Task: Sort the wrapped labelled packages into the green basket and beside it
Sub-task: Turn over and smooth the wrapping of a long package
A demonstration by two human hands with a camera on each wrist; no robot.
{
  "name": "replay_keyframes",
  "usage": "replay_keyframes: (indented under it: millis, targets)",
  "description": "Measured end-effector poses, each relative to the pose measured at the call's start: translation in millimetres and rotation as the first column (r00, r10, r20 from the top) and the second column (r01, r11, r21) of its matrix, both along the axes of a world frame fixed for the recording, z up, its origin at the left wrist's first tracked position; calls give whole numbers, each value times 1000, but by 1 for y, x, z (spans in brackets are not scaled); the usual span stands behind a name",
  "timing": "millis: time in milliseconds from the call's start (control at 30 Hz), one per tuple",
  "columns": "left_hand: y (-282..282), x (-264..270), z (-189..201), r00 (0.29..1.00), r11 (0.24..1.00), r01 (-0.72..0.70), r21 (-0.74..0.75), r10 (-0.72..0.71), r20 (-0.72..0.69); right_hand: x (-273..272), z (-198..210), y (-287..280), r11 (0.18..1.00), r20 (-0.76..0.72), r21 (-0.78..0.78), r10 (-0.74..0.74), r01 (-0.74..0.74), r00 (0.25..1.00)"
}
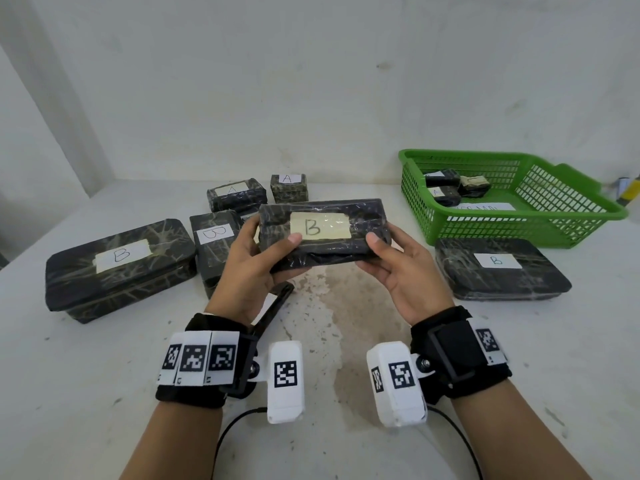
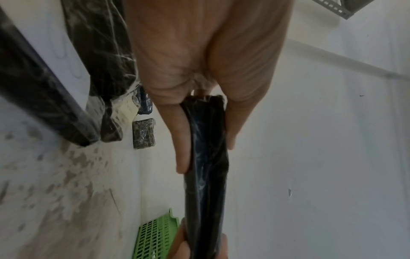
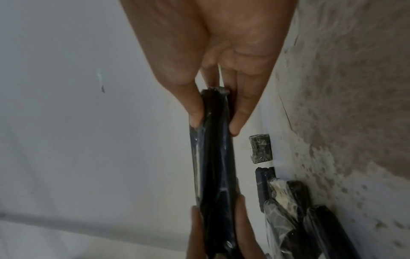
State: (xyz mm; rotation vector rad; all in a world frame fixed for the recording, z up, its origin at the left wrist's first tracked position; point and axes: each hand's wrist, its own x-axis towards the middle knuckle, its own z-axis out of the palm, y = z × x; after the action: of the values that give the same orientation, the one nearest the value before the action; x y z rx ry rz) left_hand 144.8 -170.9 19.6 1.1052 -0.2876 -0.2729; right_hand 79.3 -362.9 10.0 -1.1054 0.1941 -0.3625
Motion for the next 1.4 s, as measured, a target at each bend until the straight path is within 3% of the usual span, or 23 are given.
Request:
replay_keyframes:
  millis: [300, 667, 1067, 1400]
  targets:
    - [-1, -2, -2, 1000, 1000, 0, 3, 0, 9, -1, 2, 2, 1000, 18, -20, 14, -14, 1000]
    - [-7, -8, -4, 993, 993, -49, 110, 36, 112, 1, -6, 13, 974, 20, -223, -40, 44, 999]
    - [-10, -10, -2, 994, 993, -51, 106, 40, 105, -2, -5, 17, 957, 52, -274, -87, 98, 995]
    - [-6, -4, -3, 980, 987, -126, 96, 108, 166, 0, -4, 12, 973, 86, -231, 3, 17, 996]
